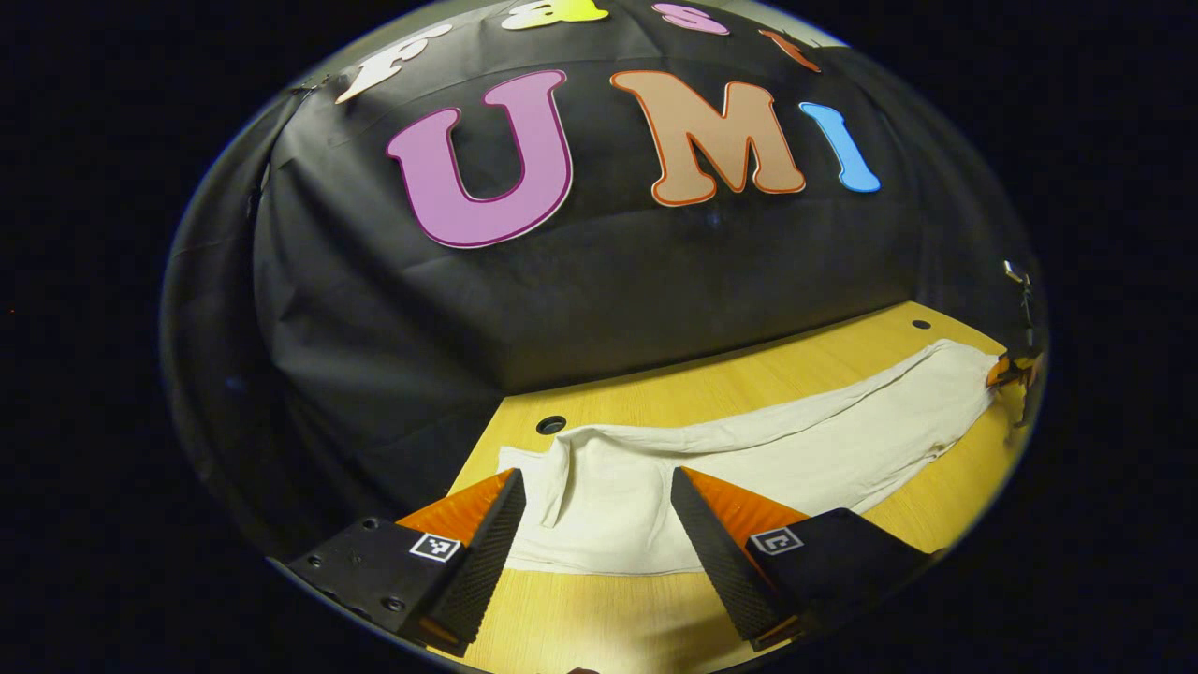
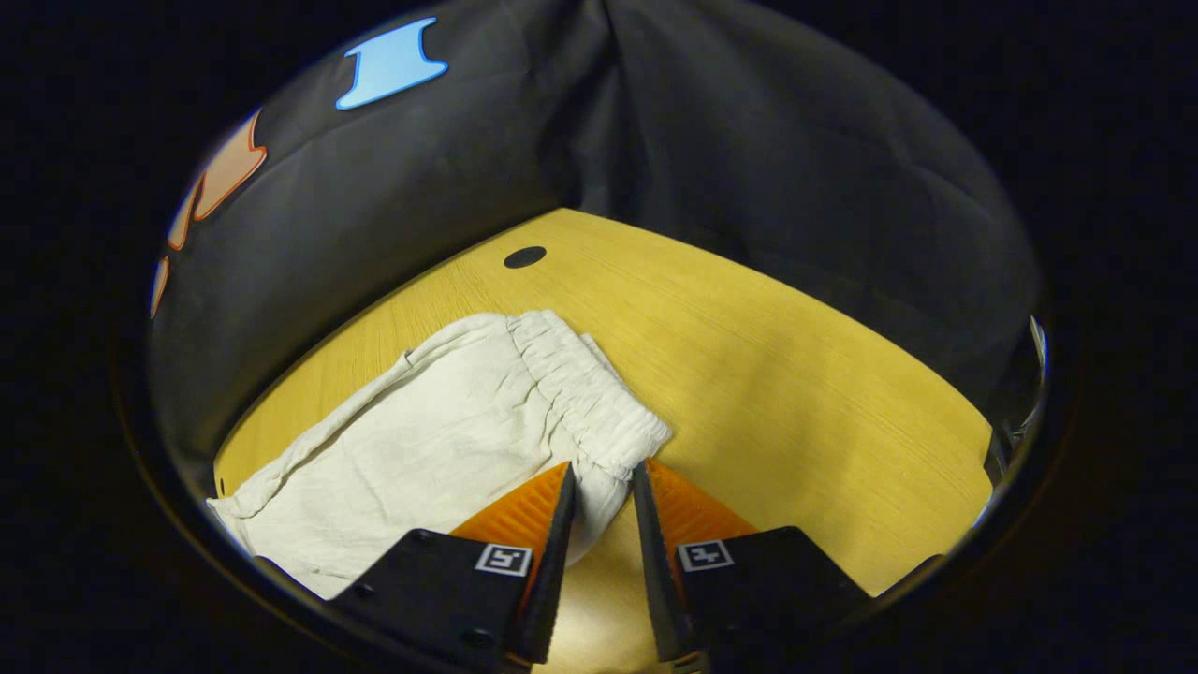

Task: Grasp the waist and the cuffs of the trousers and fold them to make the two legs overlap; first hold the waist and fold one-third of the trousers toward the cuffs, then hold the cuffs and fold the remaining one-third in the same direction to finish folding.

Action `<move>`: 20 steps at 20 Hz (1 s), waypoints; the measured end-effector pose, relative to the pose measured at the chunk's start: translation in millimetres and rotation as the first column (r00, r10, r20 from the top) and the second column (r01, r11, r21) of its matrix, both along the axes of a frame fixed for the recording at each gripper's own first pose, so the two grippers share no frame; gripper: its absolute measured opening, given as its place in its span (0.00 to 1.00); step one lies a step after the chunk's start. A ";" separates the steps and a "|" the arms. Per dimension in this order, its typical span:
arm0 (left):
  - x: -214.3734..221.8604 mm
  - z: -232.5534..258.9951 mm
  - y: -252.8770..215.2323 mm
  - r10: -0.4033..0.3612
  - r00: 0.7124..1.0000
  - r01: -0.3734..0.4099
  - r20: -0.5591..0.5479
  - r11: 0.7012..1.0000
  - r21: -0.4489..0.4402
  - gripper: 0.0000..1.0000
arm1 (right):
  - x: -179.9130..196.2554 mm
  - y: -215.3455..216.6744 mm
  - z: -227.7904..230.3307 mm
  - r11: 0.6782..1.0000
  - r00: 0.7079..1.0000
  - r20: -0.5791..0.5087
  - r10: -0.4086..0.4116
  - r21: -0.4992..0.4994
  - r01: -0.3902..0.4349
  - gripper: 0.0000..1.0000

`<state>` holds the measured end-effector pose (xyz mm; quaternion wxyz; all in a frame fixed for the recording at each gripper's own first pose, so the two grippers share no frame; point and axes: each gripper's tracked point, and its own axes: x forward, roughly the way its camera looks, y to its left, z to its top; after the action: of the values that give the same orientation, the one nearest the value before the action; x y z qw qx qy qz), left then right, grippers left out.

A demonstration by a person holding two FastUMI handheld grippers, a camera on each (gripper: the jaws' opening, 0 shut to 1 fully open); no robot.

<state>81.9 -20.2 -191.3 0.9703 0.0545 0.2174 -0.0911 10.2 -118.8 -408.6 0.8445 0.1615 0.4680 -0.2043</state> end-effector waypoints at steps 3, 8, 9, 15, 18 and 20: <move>-1.0 -1.4 1.0 0.012 1.000 -0.012 -0.008 1.000 -0.014 0.96 | 0.9 2.5 2.6 0.999 1.000 -0.012 0.018 0.031 -0.018 0.15; -5.5 -1.4 8.3 0.038 0.999 -0.039 -0.011 0.999 -0.022 0.96 | 8.3 2.2 12.8 0.996 0.998 0.002 0.069 -0.049 -0.069 0.15; -5.9 -1.9 10.3 0.042 0.999 -0.042 -0.016 0.999 -0.023 0.96 | 11.0 4.4 21.4 0.995 0.997 0.018 0.075 -0.063 -0.074 0.15; -11.6 -7.7 26.8 0.075 0.996 -0.076 -0.043 0.997 -0.028 0.96 | 24.1 34.4 110.3 0.978 0.964 0.180 0.198 -0.100 -0.183 0.14; -15.3 -10.1 33.1 0.091 0.994 -0.093 -0.052 0.995 -0.037 0.96 | 27.0 67.7 163.0 0.967 0.933 0.255 0.253 -0.084 -0.240 0.15; -17.9 -11.0 37.9 0.100 0.993 -0.102 -0.056 0.994 -0.040 0.96 | 21.7 89.9 192.0 0.952 0.904 0.297 0.307 -0.103 -0.289 0.14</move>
<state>64.0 17.7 -202.3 0.9684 0.0204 0.2439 -0.0479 31.9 -28.9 -216.5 0.9327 0.0944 0.3432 -0.0582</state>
